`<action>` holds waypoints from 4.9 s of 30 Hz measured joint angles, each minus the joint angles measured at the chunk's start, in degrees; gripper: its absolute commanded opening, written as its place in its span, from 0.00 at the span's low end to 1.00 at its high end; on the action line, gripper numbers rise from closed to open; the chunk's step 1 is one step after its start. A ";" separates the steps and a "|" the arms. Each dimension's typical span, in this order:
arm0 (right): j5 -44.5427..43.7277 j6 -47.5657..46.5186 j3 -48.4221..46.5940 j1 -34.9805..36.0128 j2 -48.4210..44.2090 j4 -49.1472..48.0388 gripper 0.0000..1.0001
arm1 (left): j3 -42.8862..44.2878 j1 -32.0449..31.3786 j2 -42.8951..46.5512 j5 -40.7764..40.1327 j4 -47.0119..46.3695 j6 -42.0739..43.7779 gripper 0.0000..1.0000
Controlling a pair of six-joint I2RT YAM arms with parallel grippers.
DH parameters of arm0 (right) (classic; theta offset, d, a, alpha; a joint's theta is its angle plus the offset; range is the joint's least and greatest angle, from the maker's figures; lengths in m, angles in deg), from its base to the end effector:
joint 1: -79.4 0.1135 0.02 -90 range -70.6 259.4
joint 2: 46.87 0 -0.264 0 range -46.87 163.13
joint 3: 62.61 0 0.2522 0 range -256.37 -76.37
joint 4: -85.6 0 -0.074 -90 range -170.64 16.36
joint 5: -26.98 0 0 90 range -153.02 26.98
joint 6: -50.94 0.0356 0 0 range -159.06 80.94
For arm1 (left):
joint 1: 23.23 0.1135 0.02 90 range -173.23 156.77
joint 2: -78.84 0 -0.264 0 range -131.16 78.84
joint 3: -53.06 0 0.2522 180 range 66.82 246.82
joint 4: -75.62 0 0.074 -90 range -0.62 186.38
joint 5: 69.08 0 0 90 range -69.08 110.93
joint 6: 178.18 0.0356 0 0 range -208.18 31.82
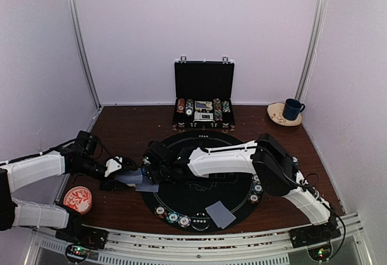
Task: Distribute texas hold em gaming equipment
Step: Place the all-in button in the small blind area.
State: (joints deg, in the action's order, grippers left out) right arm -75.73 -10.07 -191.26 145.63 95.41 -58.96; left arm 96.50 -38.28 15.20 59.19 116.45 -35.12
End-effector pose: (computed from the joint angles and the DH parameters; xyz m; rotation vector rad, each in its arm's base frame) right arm 0.2269 0.4958 0.1334 -0.6881 2.3623 0.4930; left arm 0.1766 -0.0703 0.1738 1.5198 1.8650 -0.5845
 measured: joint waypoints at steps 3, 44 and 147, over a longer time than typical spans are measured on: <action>0.44 0.63 4.09 0.20 -2.45 -1.18 0.83 | 0.00 0.00 0.00 0.00 0.00 0.00 0.14; 0.59 2.71 14.40 3.13 -9.09 -7.08 0.94 | 0.00 0.00 0.00 0.00 0.00 -0.22 0.14; 3.65 3.91 13.40 -0.90 -10.62 -6.84 1.00 | 0.00 0.00 0.00 -0.13 0.00 -0.22 0.14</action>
State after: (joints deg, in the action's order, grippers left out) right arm -72.08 -6.15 -177.86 144.74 84.79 -65.81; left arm 96.50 -38.28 15.20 59.05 116.45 -35.34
